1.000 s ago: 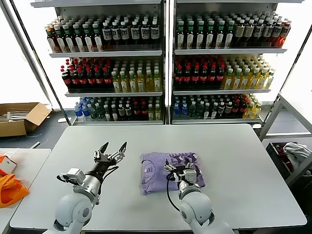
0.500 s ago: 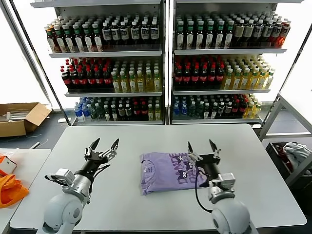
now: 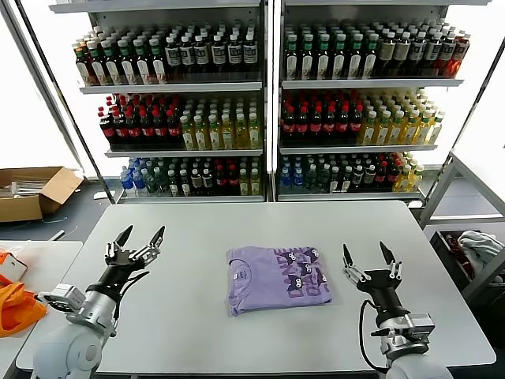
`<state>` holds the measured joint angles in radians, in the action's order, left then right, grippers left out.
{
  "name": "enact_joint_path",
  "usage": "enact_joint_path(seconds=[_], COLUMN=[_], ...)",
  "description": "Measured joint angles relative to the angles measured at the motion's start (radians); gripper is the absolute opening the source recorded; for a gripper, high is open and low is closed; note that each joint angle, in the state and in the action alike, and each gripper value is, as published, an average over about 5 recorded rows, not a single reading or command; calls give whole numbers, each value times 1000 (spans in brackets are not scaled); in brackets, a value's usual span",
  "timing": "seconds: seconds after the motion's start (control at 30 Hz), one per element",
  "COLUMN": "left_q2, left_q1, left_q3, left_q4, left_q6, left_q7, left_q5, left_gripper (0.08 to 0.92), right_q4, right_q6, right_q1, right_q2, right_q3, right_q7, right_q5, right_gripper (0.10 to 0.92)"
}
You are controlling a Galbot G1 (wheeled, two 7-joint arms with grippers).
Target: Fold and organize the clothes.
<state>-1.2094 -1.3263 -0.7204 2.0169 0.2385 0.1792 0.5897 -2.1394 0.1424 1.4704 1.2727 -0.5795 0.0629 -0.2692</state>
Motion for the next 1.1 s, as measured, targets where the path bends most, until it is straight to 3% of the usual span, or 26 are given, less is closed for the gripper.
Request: enact_joint_path(seconds=[0.4,1.1], left_q2=[-17,-29], left_q1=[-45,-74], left_q3=[-100,-139], left_q4=[3,6], left_q6=[-4,-16], left_q7=[79,116], left_q5=[-4,-12], left_gripper=[823,823], right_q4=[-7,-31], right_q6=[-35,-77], right_q1=[67,128], right_q2=[46,75], right_q3=[-83,-127], right_q7=[-68,-99], right_q5=[10,25], right_gripper=[823,823])
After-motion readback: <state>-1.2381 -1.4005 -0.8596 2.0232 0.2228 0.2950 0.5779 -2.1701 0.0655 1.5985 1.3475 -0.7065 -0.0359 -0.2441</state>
